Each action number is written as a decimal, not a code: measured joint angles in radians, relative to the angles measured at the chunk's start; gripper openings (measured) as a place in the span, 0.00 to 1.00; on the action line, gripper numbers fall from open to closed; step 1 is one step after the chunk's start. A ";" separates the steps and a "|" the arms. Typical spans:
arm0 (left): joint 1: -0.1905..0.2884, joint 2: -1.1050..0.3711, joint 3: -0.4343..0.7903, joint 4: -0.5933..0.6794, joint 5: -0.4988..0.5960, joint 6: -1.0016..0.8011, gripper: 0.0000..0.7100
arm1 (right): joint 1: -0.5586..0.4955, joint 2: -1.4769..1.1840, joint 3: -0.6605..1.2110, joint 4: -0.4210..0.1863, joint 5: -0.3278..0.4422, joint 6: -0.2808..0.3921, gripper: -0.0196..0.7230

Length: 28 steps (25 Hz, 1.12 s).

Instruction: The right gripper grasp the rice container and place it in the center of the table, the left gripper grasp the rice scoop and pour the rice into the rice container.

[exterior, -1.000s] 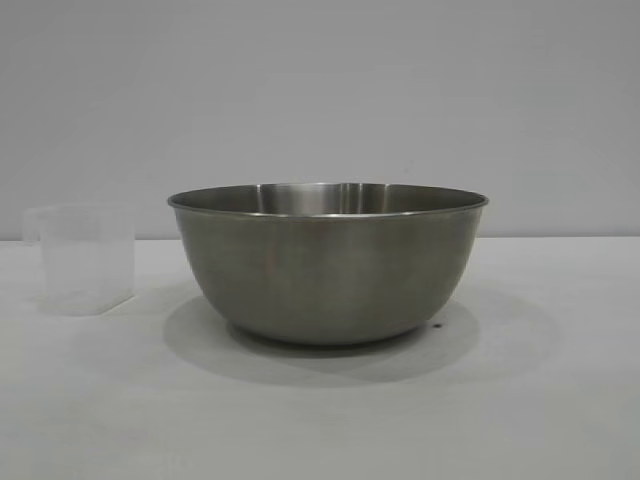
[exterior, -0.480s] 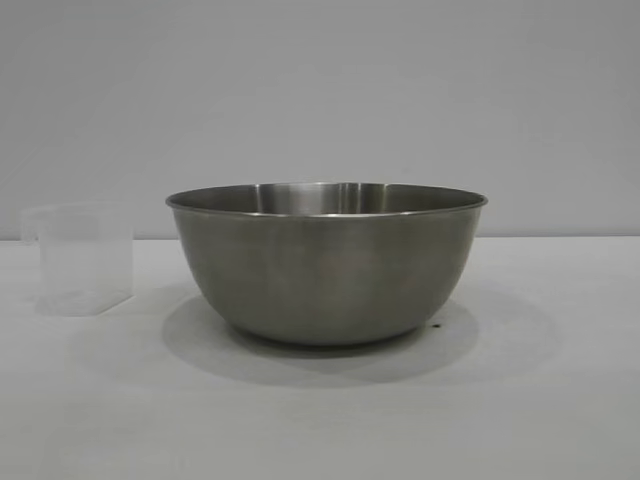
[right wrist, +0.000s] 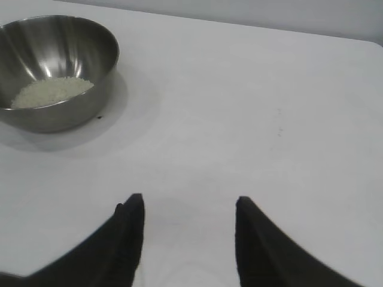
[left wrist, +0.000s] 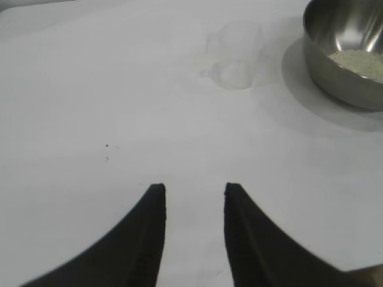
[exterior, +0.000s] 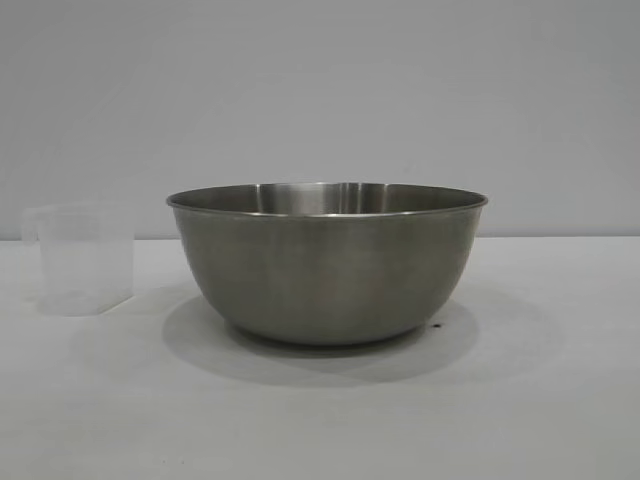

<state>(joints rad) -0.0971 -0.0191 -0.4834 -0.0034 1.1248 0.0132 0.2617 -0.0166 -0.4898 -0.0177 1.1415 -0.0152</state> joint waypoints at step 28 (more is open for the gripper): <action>0.000 0.000 0.000 0.000 -0.002 0.004 0.28 | -0.008 0.000 0.000 0.031 0.000 0.002 0.48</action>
<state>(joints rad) -0.0971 -0.0191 -0.4834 -0.0034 1.1227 0.0172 0.2538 -0.0166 -0.4898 0.0136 1.1415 -0.0130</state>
